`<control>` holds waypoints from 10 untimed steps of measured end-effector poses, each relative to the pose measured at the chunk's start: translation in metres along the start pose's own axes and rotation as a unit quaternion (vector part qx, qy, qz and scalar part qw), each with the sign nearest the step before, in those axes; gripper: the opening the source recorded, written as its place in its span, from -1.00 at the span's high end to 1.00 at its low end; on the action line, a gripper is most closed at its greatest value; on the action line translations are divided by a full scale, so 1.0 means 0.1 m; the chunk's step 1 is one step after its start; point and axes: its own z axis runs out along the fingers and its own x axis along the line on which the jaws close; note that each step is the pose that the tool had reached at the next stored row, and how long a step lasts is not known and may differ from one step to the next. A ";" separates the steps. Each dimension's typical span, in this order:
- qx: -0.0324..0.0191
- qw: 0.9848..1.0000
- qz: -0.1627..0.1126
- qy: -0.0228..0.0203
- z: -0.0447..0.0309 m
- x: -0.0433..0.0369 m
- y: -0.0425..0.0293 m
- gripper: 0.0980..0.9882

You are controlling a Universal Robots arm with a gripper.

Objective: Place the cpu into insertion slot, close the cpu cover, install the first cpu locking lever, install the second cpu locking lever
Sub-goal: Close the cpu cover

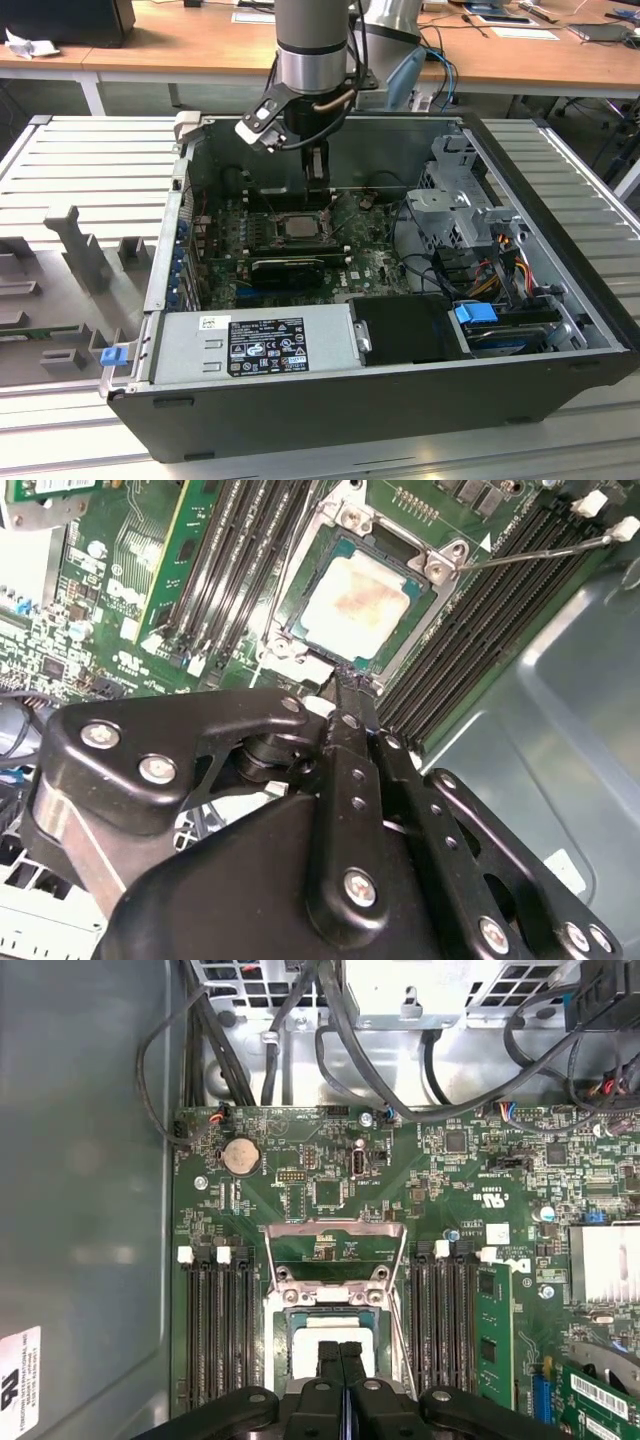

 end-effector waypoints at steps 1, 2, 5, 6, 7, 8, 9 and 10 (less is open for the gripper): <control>0.000 1.000 0.000 0.000 -0.007 0.000 0.004 0.98; 0.000 1.000 0.000 0.000 -0.014 0.000 0.009 0.98; 0.000 1.000 0.000 0.000 -0.056 0.001 0.020 0.98; 0.000 1.000 0.000 0.000 -0.070 0.001 0.024 0.98; 0.000 1.000 0.000 0.000 -0.083 0.001 0.032 0.98; 0.000 1.000 0.000 0.000 -0.094 0.001 0.044 0.98; 0.000 1.000 0.000 0.000 -0.107 0.002 0.054 0.98; 0.000 1.000 0.000 0.000 -0.124 0.002 0.059 0.98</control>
